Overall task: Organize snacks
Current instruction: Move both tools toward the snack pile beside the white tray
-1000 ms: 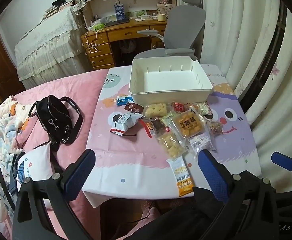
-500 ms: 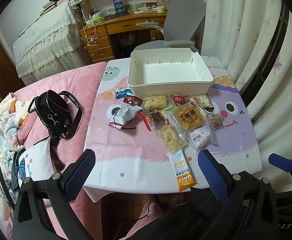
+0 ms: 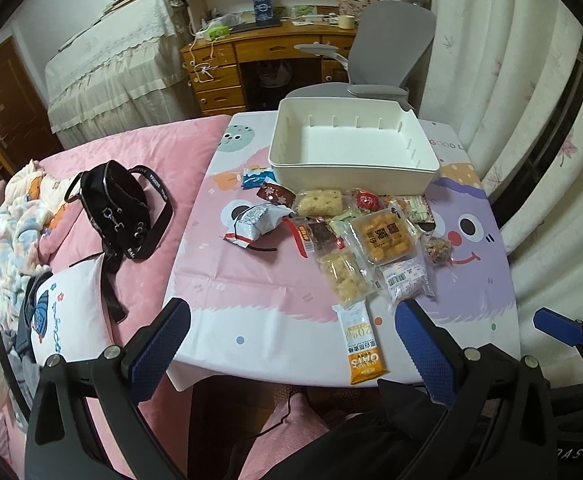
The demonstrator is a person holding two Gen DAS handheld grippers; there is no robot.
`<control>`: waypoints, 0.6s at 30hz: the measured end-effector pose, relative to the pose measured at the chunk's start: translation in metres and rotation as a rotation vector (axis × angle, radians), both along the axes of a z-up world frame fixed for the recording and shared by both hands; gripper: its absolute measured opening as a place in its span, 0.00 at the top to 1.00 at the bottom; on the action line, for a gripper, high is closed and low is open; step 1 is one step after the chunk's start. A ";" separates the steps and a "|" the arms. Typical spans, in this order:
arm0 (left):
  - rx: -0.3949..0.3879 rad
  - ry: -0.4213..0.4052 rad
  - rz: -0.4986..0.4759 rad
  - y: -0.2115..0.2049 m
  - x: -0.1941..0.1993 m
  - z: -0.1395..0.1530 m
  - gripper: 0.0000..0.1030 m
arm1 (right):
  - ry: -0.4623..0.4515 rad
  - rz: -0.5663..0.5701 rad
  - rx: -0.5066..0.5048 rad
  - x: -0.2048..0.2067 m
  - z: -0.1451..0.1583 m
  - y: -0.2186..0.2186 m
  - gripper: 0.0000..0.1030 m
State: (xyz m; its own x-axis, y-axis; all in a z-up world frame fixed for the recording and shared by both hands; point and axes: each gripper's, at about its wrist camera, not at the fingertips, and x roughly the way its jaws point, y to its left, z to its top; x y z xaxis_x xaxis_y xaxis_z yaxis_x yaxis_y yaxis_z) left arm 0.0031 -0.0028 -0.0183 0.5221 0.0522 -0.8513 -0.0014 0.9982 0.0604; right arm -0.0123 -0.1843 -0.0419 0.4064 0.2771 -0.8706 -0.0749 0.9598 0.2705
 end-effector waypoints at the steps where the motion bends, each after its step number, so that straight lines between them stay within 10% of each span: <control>1: -0.001 -0.006 0.008 0.001 -0.002 0.001 0.01 | -0.004 0.010 0.001 0.001 0.000 0.000 0.00; 18: -0.054 -0.037 0.039 0.057 0.008 0.006 0.01 | -0.016 0.063 0.003 0.029 0.004 0.040 0.01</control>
